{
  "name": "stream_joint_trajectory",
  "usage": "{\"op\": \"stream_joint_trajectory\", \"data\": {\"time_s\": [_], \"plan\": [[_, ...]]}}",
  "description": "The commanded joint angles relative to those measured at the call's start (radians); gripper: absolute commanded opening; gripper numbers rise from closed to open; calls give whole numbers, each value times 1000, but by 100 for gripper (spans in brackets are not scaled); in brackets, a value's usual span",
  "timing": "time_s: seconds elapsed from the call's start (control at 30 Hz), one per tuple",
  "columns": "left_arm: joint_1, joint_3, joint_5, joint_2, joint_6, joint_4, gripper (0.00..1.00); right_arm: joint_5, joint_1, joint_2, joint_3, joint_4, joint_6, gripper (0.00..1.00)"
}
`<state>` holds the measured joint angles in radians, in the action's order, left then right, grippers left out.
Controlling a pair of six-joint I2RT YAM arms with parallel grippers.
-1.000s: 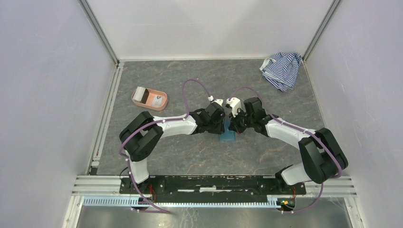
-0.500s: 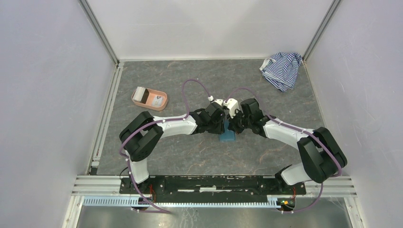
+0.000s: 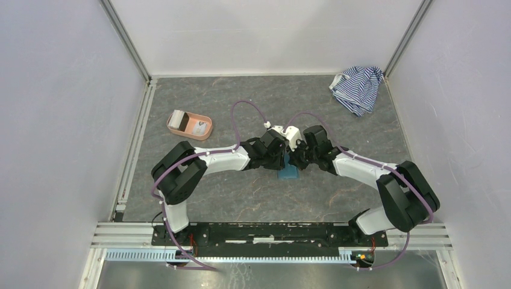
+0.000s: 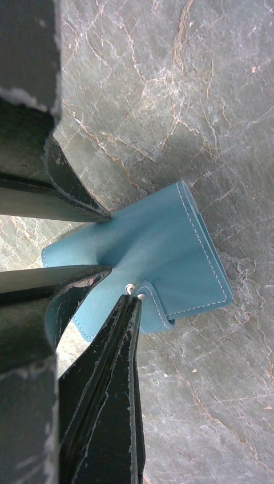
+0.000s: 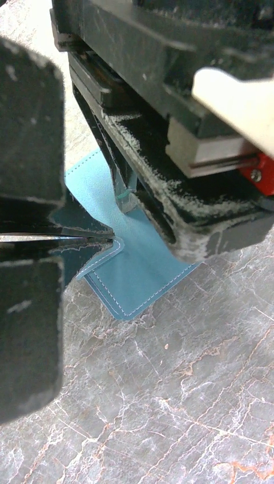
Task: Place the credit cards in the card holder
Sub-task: Close the card holder at the center of the board.
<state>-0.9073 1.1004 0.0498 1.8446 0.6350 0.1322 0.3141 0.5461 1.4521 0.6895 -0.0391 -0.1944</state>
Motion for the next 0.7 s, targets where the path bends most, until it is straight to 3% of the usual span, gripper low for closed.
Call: {"op": "stream_joint_trajectory", "data": {"time_s": [0.0, 0.67], "plan": [[-7, -7, -11, 46, 28, 23, 38, 15, 10, 12, 10, 0, -42, 0], [-7, -11, -7, 40, 29, 23, 38, 80, 19, 39, 2, -53, -85, 14]]}}
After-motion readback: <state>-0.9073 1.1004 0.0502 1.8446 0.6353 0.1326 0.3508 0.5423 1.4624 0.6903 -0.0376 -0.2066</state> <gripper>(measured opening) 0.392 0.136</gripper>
